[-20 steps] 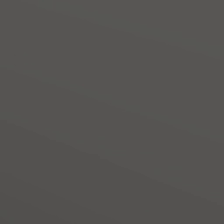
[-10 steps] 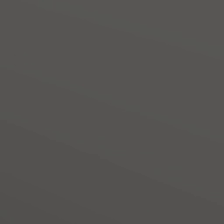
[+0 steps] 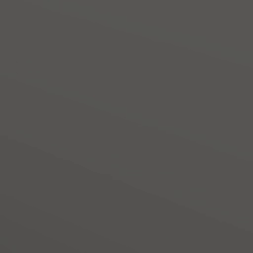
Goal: Move the cutting board and knife to the sink. Then move spray from the cabinet to the counter.
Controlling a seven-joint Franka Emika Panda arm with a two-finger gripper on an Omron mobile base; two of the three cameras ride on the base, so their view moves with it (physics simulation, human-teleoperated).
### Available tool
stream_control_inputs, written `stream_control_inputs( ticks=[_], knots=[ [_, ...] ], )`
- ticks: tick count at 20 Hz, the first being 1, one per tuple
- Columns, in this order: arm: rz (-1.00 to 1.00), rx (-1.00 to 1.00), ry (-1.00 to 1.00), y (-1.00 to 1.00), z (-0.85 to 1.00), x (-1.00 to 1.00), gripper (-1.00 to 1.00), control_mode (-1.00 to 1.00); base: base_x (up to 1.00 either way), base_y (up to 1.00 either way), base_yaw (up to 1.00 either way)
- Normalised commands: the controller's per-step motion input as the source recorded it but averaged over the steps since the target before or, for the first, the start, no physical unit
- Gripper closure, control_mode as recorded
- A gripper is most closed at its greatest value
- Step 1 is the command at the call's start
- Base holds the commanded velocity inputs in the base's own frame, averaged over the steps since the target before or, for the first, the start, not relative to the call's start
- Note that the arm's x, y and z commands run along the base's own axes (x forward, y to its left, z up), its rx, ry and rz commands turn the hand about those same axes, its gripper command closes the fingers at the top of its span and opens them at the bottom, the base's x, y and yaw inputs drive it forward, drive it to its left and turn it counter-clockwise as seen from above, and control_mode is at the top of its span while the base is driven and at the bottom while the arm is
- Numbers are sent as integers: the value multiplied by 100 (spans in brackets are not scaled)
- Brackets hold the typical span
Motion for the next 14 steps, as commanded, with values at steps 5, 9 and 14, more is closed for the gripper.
stream_control_inputs(
  ticks=[5,9,14],
  knots=[
    [0,0,-5,-12,0,-1,-100,-100,0,0,0],
    [0,0,-4,-18,0,-8,-100,-100,0,0,0],
    [0,0,-1,-31,-1,-24,-100,-100,0,0,0]
  ],
)
